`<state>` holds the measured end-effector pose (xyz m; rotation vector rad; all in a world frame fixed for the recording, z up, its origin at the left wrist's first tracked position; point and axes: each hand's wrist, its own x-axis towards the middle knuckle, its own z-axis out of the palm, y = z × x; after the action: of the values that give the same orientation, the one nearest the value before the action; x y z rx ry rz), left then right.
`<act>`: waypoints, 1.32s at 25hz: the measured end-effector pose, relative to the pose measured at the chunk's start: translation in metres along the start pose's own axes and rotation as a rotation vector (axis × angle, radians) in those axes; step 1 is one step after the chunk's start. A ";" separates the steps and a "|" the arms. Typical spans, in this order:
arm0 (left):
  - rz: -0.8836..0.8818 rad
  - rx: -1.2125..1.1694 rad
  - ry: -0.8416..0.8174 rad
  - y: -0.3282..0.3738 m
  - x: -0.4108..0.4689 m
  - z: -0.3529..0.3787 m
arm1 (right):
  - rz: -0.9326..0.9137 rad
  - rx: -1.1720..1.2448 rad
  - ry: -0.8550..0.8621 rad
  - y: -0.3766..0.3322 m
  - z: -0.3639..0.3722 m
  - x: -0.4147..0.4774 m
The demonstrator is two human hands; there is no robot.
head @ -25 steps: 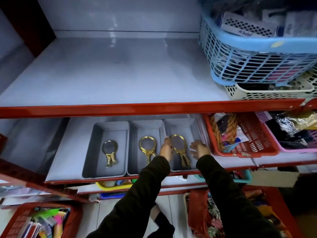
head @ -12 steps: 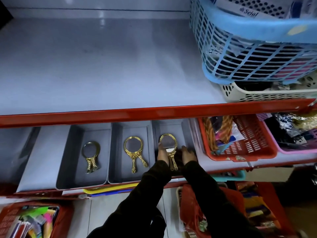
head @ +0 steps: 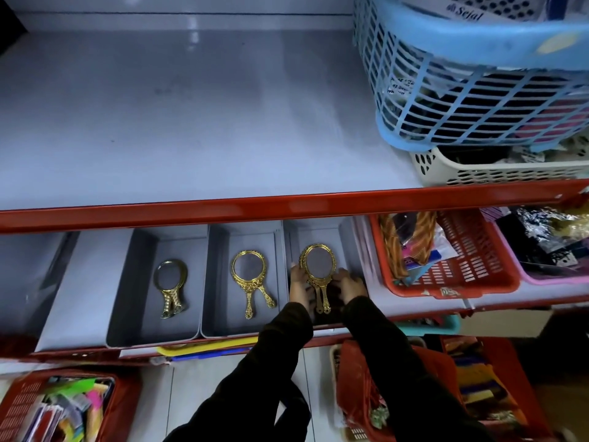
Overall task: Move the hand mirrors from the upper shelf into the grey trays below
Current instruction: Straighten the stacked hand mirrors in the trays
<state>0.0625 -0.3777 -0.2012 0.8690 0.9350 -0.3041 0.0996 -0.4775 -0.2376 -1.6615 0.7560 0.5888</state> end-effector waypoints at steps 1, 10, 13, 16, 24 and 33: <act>0.010 0.011 -0.001 -0.001 0.002 -0.002 | 0.008 0.015 -0.009 -0.001 0.000 0.001; -0.011 -0.033 -0.031 -0.002 0.000 -0.002 | -0.044 -0.091 -0.026 0.001 0.003 0.005; -0.016 -0.068 -0.035 -0.004 -0.002 -0.001 | -0.039 -0.102 -0.006 0.000 0.001 0.004; -0.028 -0.062 -0.025 -0.003 -0.005 -0.001 | -0.020 -0.134 -0.008 0.006 -0.002 0.006; 0.014 -0.034 0.042 0.020 -0.006 0.014 | -0.107 -0.141 0.091 -0.015 0.003 0.008; 0.044 -0.008 -0.051 0.037 -0.029 0.014 | -0.188 -0.148 0.101 -0.028 0.008 -0.007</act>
<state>0.0748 -0.3685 -0.1543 0.8698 0.8684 -0.2837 0.1164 -0.4646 -0.2162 -1.8864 0.6312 0.4392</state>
